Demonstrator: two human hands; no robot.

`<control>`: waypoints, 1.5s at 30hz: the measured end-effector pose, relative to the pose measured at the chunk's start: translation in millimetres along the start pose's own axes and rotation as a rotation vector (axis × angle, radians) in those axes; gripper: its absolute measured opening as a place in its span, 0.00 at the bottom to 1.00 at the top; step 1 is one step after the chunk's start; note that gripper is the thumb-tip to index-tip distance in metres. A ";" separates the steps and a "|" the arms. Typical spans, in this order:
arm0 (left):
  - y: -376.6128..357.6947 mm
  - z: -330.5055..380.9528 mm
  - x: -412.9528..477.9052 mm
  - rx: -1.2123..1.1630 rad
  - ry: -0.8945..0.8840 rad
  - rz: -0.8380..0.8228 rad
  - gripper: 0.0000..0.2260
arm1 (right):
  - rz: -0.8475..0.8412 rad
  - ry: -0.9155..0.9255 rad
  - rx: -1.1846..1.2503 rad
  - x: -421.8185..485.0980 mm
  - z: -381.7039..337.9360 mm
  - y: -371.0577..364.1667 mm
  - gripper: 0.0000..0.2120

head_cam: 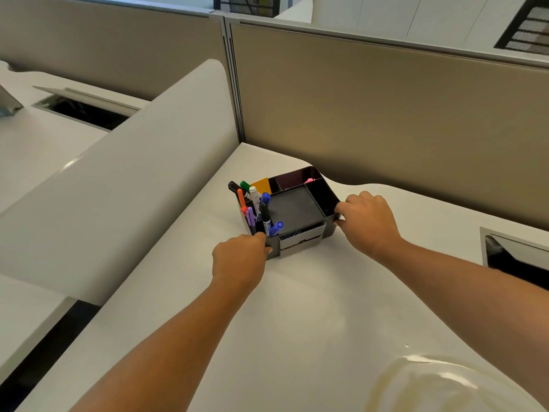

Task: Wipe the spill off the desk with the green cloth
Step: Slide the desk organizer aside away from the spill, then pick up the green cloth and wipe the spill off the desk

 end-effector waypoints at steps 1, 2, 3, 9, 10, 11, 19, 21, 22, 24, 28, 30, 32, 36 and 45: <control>0.6 -0.5 -0.3 -0.019 0.008 0.005 0.13 | -0.019 -0.025 0.031 -1.0 -0.9 -0.3 0.10; 1.7 -1.1 -0.7 -0.046 0.018 0.015 0.14 | -0.038 -0.044 0.070 -3.1 -2.4 0.9 0.12; 2.3 -1.8 -3.2 -0.078 0.030 0.030 0.15 | -0.051 -0.058 0.113 -7.5 -4.3 3.0 0.16; -12.8 -3.6 -71.8 -0.445 0.208 0.114 0.36 | -0.075 -0.167 0.496 -85.3 -12.5 18.3 0.22; -19.3 -0.4 -91.0 -0.526 0.222 0.096 0.38 | -0.073 -0.187 0.558 -108.9 -11.9 19.2 0.21; -26.2 4.1 -110.7 -0.579 0.212 0.075 0.40 | -0.065 -0.200 0.591 -134.8 -10.9 19.9 0.19; -43.0 47.0 -225.8 -0.637 -0.050 -0.072 0.38 | -0.082 -0.584 0.672 -370.3 10.4 30.9 0.16; -43.0 63.0 -234.6 -0.607 -0.113 -0.084 0.43 | -0.165 -0.617 0.652 -413.6 15.0 29.1 0.15; -42.0 77.9 -238.2 -0.590 -0.174 -0.096 0.44 | -0.197 -0.652 0.630 -434.1 22.4 29.4 0.14; -35.0 115.2 -244.6 -0.569 -0.277 -0.116 0.39 | -0.191 -0.757 0.624 -470.1 45.7 28.7 0.13; -18.8 194.3 -255.4 -0.563 -0.453 -0.172 0.34 | 0.022 -1.144 0.713 -509.7 105.8 21.9 0.12; -16.1 231.2 -263.8 -0.579 -0.534 -0.224 0.36 | 0.105 -1.338 0.791 -525.2 135.8 16.4 0.11; -14.7 270.2 -274.0 -0.581 -0.615 -0.263 0.38 | 0.190 -1.512 0.862 -544.4 166.9 14.2 0.12; -14.7 333.5 -295.5 -0.583 -0.716 -0.310 0.38 | 0.431 -1.860 1.099 -583.3 232.6 11.7 0.19; -16.9 412.6 -338.9 -0.634 -0.678 -0.340 0.24 | 0.818 -2.092 1.765 -611.3 335.1 -13.9 0.08</control>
Point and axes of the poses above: each hand's wrist, its own x-axis towards the middle knuckle, its own y-axis out of the back of the hand, z = x × y, the point moved 3 cm from there along x, towards the middle knuckle, and after that the axes turned 2 degrees about y, right-handed, at the moved point
